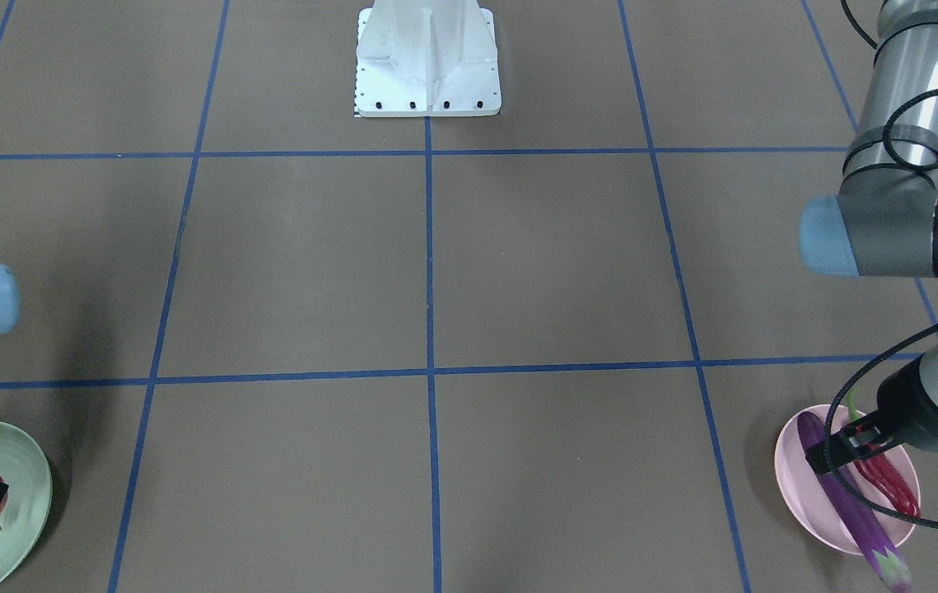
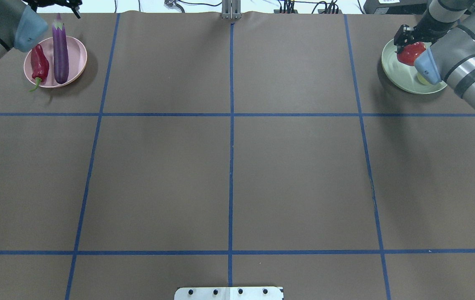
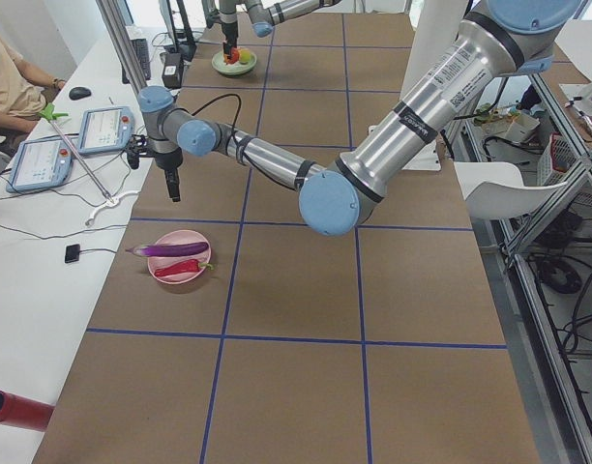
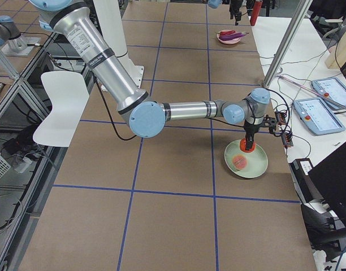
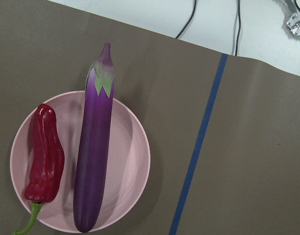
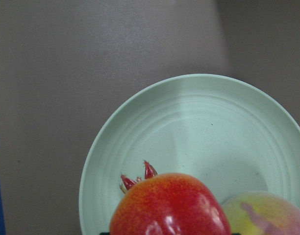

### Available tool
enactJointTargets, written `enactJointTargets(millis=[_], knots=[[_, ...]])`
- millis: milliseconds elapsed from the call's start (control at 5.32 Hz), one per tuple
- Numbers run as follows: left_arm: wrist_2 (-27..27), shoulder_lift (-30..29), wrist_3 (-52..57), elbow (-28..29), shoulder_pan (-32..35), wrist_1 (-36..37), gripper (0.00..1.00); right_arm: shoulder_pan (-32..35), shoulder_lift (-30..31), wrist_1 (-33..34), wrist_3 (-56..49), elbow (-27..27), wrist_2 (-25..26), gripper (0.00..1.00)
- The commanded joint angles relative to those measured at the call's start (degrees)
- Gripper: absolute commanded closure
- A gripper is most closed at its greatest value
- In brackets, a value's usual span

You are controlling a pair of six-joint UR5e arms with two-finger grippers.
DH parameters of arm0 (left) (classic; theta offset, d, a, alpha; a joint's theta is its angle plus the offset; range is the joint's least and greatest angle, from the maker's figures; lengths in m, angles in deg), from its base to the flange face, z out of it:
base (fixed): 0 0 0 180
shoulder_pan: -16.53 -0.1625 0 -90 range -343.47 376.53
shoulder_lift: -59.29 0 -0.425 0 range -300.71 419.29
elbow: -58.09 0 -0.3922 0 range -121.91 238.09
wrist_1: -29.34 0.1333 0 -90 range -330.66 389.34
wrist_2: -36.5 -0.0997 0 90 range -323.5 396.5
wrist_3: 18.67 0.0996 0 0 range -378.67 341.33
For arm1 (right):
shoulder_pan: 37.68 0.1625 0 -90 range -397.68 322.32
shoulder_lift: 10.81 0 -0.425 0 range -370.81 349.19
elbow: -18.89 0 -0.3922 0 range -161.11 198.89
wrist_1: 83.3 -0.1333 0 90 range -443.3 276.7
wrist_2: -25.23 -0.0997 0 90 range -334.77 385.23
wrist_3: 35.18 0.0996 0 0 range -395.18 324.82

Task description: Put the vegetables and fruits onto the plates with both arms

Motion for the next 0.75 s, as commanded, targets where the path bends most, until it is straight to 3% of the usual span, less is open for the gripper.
enactJointTargets(millis=[0, 376, 564], knots=[[-0.1, 14.8, 1.1, -20.1, -0.2, -0.6, 0.0, 2.7, 9.0, 0.3, -3.3, -12.8, -0.8, 0.0], [0.1, 26.3, 8.4, -33.1, -0.3, -0.1, 0.0, 8.2, 20.2, 0.2, -4.4, -25.9, -10.0, 0.0], [0.3, 32.7, 13.1, -38.2, -0.2, -0.3, 0.0, 8.7, 26.9, 0.1, -5.4, -33.7, -10.0, 0.0]])
